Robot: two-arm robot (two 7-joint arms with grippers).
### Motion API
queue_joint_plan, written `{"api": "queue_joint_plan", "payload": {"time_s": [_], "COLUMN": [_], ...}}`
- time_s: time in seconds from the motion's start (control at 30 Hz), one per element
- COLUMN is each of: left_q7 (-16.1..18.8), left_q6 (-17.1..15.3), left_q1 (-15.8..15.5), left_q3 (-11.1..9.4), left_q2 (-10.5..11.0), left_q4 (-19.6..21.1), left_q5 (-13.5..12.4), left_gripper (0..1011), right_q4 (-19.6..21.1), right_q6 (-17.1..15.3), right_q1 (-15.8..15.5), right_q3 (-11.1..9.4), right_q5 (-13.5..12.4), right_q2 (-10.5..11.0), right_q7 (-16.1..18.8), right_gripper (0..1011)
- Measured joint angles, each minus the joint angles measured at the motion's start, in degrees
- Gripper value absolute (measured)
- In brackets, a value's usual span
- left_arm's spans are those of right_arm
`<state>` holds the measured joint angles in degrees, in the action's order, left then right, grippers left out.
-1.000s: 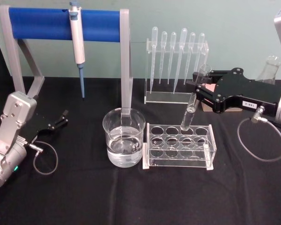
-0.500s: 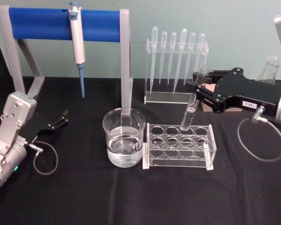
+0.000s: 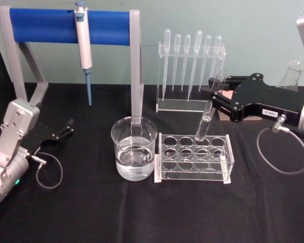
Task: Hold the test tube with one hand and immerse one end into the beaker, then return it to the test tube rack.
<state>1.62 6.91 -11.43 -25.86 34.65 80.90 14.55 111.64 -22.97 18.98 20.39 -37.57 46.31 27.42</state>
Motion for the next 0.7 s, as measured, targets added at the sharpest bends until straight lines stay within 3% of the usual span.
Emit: {"api": "queue_joint_plan", "payload": {"time_s": [0.47, 0.7], "left_q7": [0.0, 0.0], "left_q6": [0.0, 0.0], "left_q1": [0.0, 0.0], "left_q3": [0.0, 0.0], "left_q2": [0.0, 0.0], "left_q4": [0.0, 0.0], "left_q5": [0.0, 0.0], "left_gripper": [1000, 1000], "right_q4": [0.0, 0.3], "right_q6": [0.0, 0.5], "right_q1": [0.0, 0.5], "right_q3": [0.0, 0.3], "right_q5": [0.0, -1.4], "right_q2": [0.0, 0.3], "right_q7": [0.0, -0.5], "right_gripper": [241, 241]}}
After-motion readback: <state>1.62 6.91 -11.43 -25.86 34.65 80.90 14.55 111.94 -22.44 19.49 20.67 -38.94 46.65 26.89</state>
